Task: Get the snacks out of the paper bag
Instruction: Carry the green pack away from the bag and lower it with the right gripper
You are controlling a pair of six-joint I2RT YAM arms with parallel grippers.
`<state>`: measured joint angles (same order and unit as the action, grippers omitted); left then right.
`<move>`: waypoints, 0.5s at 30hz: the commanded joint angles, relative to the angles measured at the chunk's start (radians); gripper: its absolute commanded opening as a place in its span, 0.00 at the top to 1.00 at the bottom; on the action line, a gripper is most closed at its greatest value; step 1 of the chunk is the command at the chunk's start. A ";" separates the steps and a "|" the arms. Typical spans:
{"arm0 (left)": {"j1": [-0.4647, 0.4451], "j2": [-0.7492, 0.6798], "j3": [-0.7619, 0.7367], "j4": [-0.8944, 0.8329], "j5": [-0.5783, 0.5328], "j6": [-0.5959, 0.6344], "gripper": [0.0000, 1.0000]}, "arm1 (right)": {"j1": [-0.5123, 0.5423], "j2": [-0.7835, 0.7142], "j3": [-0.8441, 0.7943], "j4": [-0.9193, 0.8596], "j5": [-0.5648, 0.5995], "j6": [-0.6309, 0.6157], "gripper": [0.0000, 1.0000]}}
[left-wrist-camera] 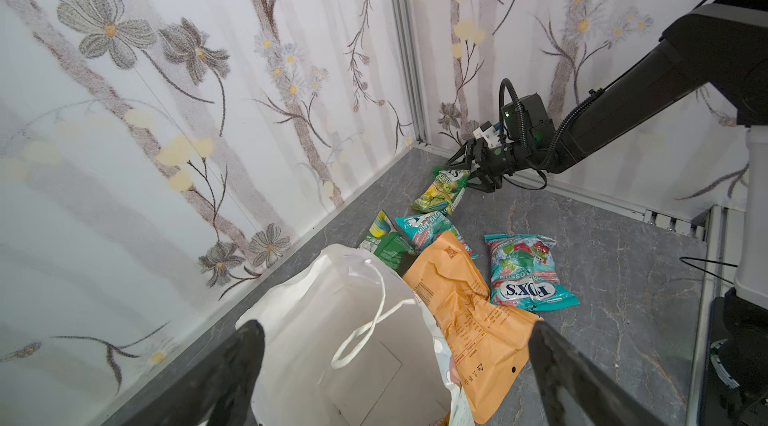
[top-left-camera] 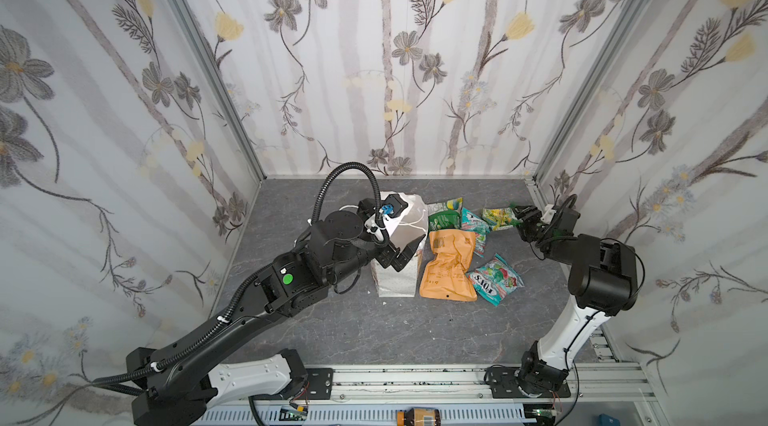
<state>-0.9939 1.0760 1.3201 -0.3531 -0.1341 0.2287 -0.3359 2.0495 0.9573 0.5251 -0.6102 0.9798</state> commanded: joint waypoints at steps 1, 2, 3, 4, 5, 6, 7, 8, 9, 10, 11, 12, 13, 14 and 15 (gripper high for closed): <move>0.000 -0.012 0.003 0.062 -0.001 -0.023 0.00 | -0.005 -0.049 0.011 -0.106 0.046 -0.085 0.20; 0.000 -0.014 0.004 0.062 0.000 -0.028 0.00 | -0.008 -0.068 0.009 -0.133 0.058 -0.102 0.18; 0.000 -0.017 0.007 0.059 0.000 -0.032 0.00 | -0.012 -0.089 0.006 -0.155 0.070 -0.117 0.15; 0.000 -0.017 0.009 0.055 0.002 -0.036 0.00 | -0.016 -0.107 0.002 -0.173 0.079 -0.128 0.14; 0.000 -0.018 0.013 0.049 0.005 -0.042 0.00 | -0.019 -0.130 -0.004 -0.190 0.085 -0.139 0.11; 0.000 -0.017 0.020 0.040 0.010 -0.048 0.00 | -0.023 -0.150 -0.008 -0.202 0.087 -0.151 0.10; 0.000 -0.015 0.025 0.030 0.014 -0.053 0.00 | -0.025 -0.166 -0.007 -0.224 0.087 -0.165 0.08; 0.000 -0.013 0.033 0.020 0.018 -0.059 0.00 | -0.029 -0.184 -0.005 -0.252 0.084 -0.184 0.08; 0.000 -0.010 0.042 0.008 0.020 -0.066 0.00 | -0.031 -0.206 -0.003 -0.278 0.082 -0.198 0.07; 0.000 -0.010 0.045 0.001 0.021 -0.074 0.00 | -0.033 -0.227 -0.003 -0.296 0.080 -0.208 0.06; 0.000 -0.010 0.047 -0.005 0.021 -0.082 0.00 | -0.034 -0.255 -0.006 -0.315 0.081 -0.218 0.06; 0.001 -0.011 0.049 -0.011 0.016 -0.087 0.00 | -0.036 -0.287 -0.012 -0.328 0.081 -0.225 0.06; -0.001 -0.012 0.052 -0.018 0.011 -0.095 0.00 | -0.036 -0.315 -0.016 -0.336 0.082 -0.230 0.06; 0.000 -0.010 0.059 -0.031 0.001 -0.104 0.00 | -0.035 -0.355 -0.022 -0.345 0.080 -0.232 0.06; 0.000 -0.008 0.066 -0.042 -0.009 -0.113 0.00 | -0.036 -0.395 -0.027 -0.352 0.075 -0.233 0.06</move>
<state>-0.9939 1.0657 1.3682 -0.3744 -0.1265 0.1528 -0.3714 1.7203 0.9371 0.2043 -0.5354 0.7837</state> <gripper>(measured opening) 0.997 0.941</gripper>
